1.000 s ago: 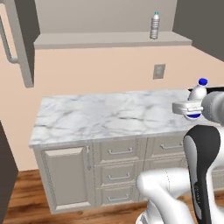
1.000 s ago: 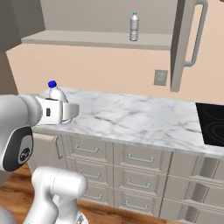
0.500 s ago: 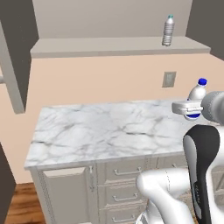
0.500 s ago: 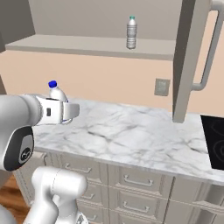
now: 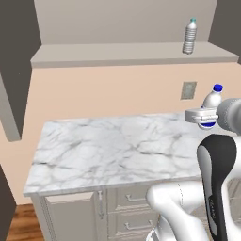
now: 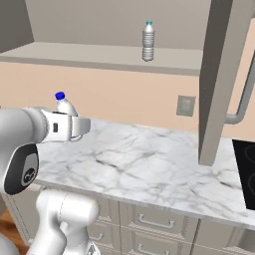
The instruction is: Sort all alcoholic drinks to one cabinet, and non-alcoholic drinks to the other.
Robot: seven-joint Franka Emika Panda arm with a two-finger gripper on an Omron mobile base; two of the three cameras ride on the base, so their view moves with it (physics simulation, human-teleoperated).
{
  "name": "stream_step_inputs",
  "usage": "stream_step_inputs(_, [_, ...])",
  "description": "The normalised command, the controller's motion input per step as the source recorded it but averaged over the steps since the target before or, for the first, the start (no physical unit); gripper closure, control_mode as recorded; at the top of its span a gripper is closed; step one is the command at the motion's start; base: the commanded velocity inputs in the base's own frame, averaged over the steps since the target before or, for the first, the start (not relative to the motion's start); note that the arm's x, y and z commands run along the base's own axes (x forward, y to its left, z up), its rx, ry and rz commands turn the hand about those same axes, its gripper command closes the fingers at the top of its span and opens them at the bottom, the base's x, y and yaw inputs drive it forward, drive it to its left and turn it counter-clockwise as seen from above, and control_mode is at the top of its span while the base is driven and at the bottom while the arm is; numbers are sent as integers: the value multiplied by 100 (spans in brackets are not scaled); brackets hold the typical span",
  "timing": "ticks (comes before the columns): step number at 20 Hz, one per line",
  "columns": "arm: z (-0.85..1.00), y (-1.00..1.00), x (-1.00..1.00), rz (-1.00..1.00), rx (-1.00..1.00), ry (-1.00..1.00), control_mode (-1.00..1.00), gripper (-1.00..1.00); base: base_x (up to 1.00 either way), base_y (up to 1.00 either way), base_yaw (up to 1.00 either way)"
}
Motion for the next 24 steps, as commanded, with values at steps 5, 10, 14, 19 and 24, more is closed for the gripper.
stream_step_inputs(5, [0, 0, 0, 0, 0, 0, 100, 100, 42, 14, 2])
stream_step_inputs(10, [0, 0, 0, 0, 0, 0, 100, 100, 45, 7, 1])
stream_step_inputs(14, [0, 0, 0, 0, 0, 0, 100, 100, 43, 2, 0])
stream_step_inputs(19, [0, 0, 0, 0, 0, 0, 100, 100, 30, 7, 0])
stream_step_inputs(24, [0, 0, 0, 0, 0, 0, 100, 100, 9, 2, 0])
